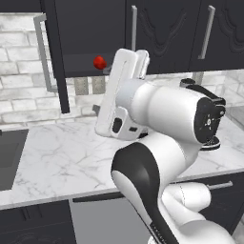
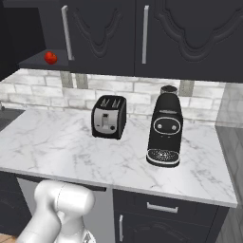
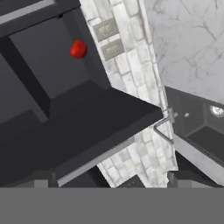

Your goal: Pick the eggplant, tomato from the counter and place them in the cabinet. Then close the cabinet.

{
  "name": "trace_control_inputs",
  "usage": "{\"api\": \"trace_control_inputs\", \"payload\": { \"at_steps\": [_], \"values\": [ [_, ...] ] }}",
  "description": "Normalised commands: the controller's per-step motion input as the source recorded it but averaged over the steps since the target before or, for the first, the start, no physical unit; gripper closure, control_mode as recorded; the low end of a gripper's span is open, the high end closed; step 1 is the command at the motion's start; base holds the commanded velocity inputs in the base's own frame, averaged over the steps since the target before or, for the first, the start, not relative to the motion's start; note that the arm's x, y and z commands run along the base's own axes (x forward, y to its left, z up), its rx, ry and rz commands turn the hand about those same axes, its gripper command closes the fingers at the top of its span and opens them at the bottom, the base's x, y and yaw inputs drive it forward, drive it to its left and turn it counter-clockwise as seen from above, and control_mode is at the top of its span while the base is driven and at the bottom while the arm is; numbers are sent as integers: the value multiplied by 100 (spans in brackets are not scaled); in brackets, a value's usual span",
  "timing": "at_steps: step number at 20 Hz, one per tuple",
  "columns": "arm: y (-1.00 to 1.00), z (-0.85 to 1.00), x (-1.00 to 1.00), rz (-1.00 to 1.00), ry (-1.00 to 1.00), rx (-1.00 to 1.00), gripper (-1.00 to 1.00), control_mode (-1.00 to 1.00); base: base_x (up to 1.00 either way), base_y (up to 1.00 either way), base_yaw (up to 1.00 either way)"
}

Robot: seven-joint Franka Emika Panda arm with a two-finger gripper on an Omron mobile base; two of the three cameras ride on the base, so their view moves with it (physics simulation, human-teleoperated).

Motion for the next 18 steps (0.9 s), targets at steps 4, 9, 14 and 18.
{"api": "trace_control_inputs", "payload": {
  "at_steps": [4,9,14,18],
  "values": [
    [57,0,0,-6,0,0,-100,-100,0,0,0],
    [53,0,0,-7,0,0,-100,-100,0,0,0],
    [53,-10,1,-7,0,-2,-100,-100,0,0,0],
    [56,-12,23,-12,0,-3,-100,-100,0,0,0]
  ]
}}
